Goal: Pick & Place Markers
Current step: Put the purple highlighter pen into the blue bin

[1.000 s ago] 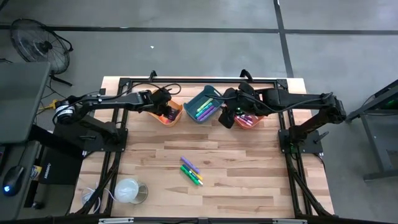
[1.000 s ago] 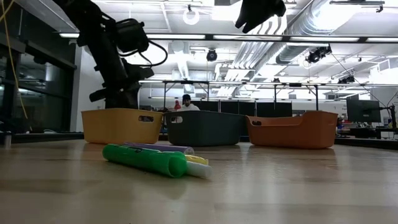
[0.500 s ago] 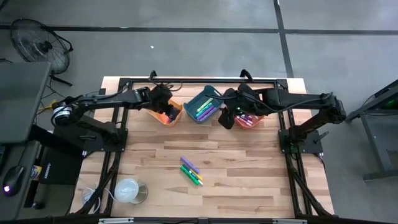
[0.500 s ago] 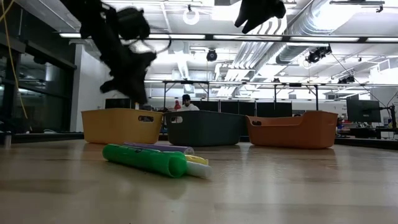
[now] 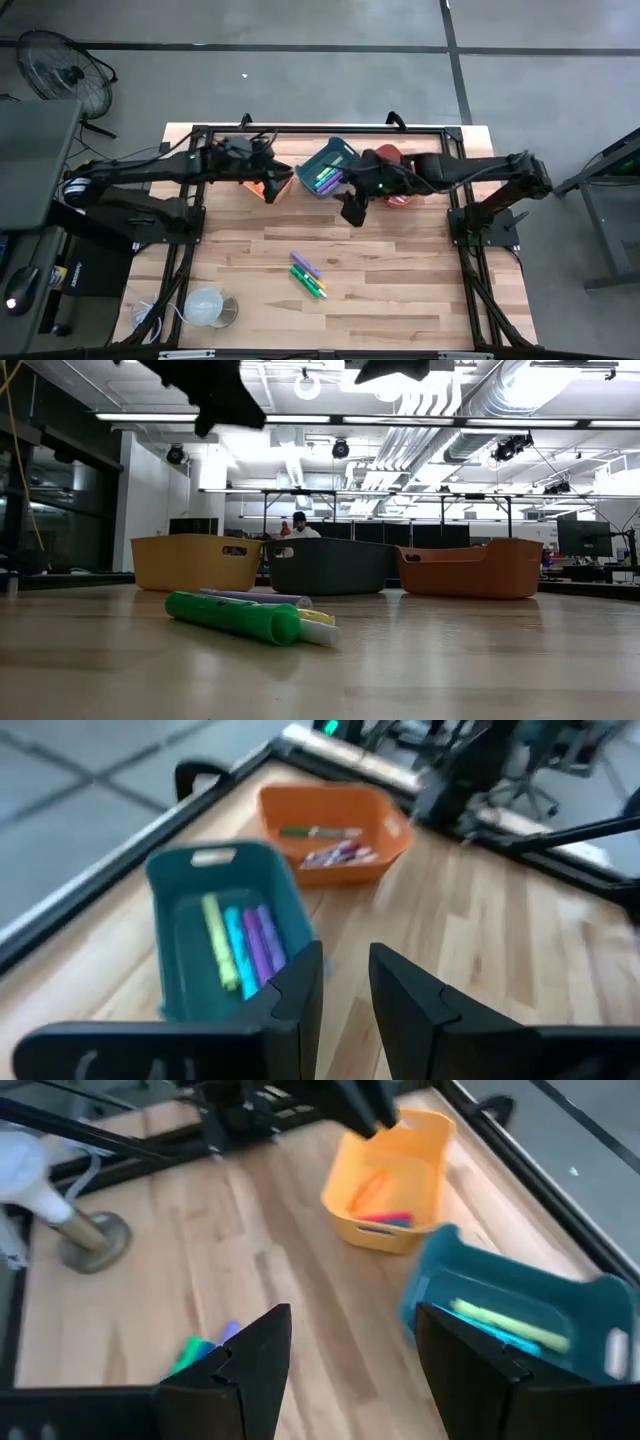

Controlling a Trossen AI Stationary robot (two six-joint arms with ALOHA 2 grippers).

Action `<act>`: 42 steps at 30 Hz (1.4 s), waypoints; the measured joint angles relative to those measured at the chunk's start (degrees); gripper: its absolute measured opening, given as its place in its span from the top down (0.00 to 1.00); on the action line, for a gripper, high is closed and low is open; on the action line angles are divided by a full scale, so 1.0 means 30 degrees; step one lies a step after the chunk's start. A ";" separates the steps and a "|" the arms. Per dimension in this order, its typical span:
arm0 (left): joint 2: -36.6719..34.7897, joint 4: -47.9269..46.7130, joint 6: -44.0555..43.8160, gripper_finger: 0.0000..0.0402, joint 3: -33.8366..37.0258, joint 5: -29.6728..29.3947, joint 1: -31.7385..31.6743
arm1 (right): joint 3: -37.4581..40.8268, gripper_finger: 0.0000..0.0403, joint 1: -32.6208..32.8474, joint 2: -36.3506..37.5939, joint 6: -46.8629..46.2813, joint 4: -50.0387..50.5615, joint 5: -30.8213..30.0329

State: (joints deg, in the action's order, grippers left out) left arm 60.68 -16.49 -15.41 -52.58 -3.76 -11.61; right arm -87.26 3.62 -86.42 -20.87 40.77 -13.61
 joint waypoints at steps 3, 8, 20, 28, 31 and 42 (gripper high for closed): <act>-0.0987 -0.0205 0.0621 0.79 0.0000 -0.0462 0.0959 | -0.0002 0.50 0.0690 -0.0527 -0.0541 -0.0813 -0.0218; -0.2515 -0.0633 0.1111 0.79 0.0001 -0.0601 0.2335 | -0.0007 0.50 0.1729 -0.1961 -0.0897 -0.2795 -0.0269; -0.4888 -0.2541 0.1776 0.79 0.0022 -0.1254 0.5941 | -0.0558 0.56 0.3087 -0.5085 -0.2404 -0.7131 0.0100; -0.6142 -0.3523 0.1696 0.79 0.0022 -0.2930 0.8085 | -0.5372 0.58 0.3748 -0.8540 -0.1315 -0.5105 -0.0498; -0.6764 -0.3642 0.1528 0.79 0.0024 -0.3316 0.8799 | -0.7674 0.58 0.3585 -1.0048 -0.2292 -0.2142 -0.0568; -0.8390 -0.3876 0.1337 0.79 0.0022 -0.4611 1.0410 | -1.1324 0.58 0.3173 -1.3846 -0.5306 0.3504 0.1973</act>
State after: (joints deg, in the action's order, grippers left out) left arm 35.51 -28.12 -11.40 -52.51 -17.60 19.62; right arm -121.24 13.14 -127.96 -36.78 51.28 -7.69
